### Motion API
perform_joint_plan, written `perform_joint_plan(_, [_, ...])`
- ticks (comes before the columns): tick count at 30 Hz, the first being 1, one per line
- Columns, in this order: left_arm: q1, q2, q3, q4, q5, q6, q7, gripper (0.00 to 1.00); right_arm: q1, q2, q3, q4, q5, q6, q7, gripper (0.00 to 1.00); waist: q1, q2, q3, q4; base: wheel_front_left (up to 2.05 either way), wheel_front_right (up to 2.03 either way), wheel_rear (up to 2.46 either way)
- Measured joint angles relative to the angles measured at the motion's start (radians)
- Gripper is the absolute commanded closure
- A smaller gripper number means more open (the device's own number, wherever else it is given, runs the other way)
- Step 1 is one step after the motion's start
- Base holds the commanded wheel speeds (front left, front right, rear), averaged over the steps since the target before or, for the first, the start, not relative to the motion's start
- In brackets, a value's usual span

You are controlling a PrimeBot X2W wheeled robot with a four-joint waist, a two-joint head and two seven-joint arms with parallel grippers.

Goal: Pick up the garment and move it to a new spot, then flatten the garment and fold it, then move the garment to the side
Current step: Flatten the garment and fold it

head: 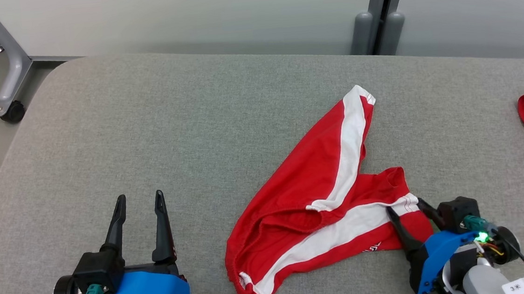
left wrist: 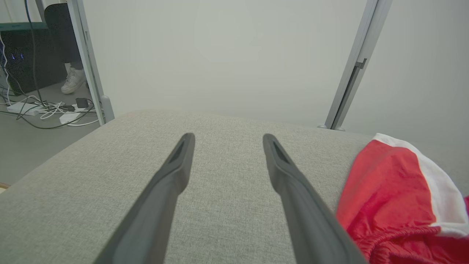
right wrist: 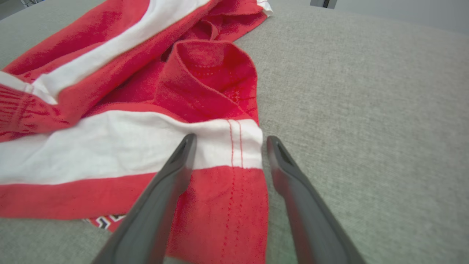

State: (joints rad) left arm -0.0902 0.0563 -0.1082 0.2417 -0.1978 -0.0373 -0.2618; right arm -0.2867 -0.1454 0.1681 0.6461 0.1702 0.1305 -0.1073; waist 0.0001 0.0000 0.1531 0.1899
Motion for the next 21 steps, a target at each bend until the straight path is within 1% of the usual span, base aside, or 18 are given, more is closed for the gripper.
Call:
perform_joint_plan(1, [0.000, 0.000, 0.000, 0.000, 0.000, 0.000, 0.000, 0.00, -0.005, 0.003, 0.006, 0.013, 0.001, 0.000, -0.001, 0.91, 0.0000, 0.0001, 0.001, 0.000, 0.00, 0.00, 0.00])
perform_joint_plan(2, [0.000, 0.000, 0.001, 0.001, 0.000, 0.000, 0.000, 0.00, -0.010, 0.007, 0.012, 0.023, 0.003, 0.000, -0.004, 1.00, 0.0000, 0.0000, 0.002, -0.001, 0.00, 0.00, 0.00])
perform_joint_plan(9, [0.000, -0.001, 0.005, 0.004, 0.000, 0.001, 0.000, 0.00, -0.030, 0.006, 0.015, 0.031, 0.030, 0.000, -0.067, 1.00, 0.0000, 0.0000, -0.001, -0.031, 0.00, 0.00, 0.00])
perform_joint_plan(11, [0.000, -0.002, 0.007, 0.005, 0.000, 0.001, 0.000, 0.00, -0.016, 0.002, 0.010, -0.002, 0.041, 0.000, -0.088, 1.00, 0.0000, 0.0000, -0.007, -0.052, 0.00, 0.00, 0.00])
perform_joint_plan(14, [0.001, -0.002, 0.003, 0.006, 0.000, 0.001, 0.000, 0.00, 0.038, -0.002, -0.017, -0.058, 0.050, 0.000, -0.092, 1.00, 0.0000, 0.0000, -0.017, -0.072, 0.00, 0.00, 0.00])
perform_joint_plan(15, [0.001, -0.002, 0.003, 0.006, 0.000, 0.001, 0.000, 0.00, 0.038, -0.002, -0.017, -0.058, 0.050, 0.000, -0.092, 1.00, 0.0000, 0.0000, -0.017, -0.072, 0.00, 0.00, 0.00])
perform_joint_plan(16, [0.001, -0.003, 0.004, 0.008, 0.000, 0.001, 0.000, 0.00, 0.088, -0.003, -0.047, -0.104, 0.054, 0.000, -0.089, 1.00, 0.0000, 0.0001, -0.024, -0.083, 0.00, 0.00, 0.00])
perform_joint_plan(18, [0.001, -0.003, 0.003, 0.008, 0.000, 0.001, 0.000, 0.00, 0.145, -0.007, -0.084, -0.152, 0.056, 0.000, -0.076, 1.00, 0.0000, 0.0000, -0.030, -0.092, 0.00, 0.00, 0.00])
perform_joint_plan(19, [0.001, -0.003, 0.003, 0.008, 0.000, 0.001, 0.000, 0.00, 0.145, -0.007, -0.084, -0.152, 0.056, 0.000, -0.076, 1.00, 0.0000, 0.0000, -0.030, -0.092, 0.00, 0.00, 0.00])
perform_joint_plan(20, [0.002, -0.003, 0.002, 0.007, 0.000, 0.001, 0.000, 0.00, 0.206, -0.006, -0.123, -0.206, 0.054, 0.000, -0.055, 1.00, 0.0000, 0.0001, -0.033, -0.100, 0.00, 0.00, 0.00])
perform_joint_plan(21, [0.002, -0.003, 0.003, 0.007, 0.000, 0.001, 0.000, 0.00, 0.235, -0.003, -0.140, -0.234, 0.051, 0.000, -0.043, 1.00, 0.0000, 0.0000, -0.035, -0.103, 0.00, 0.00, 0.00])
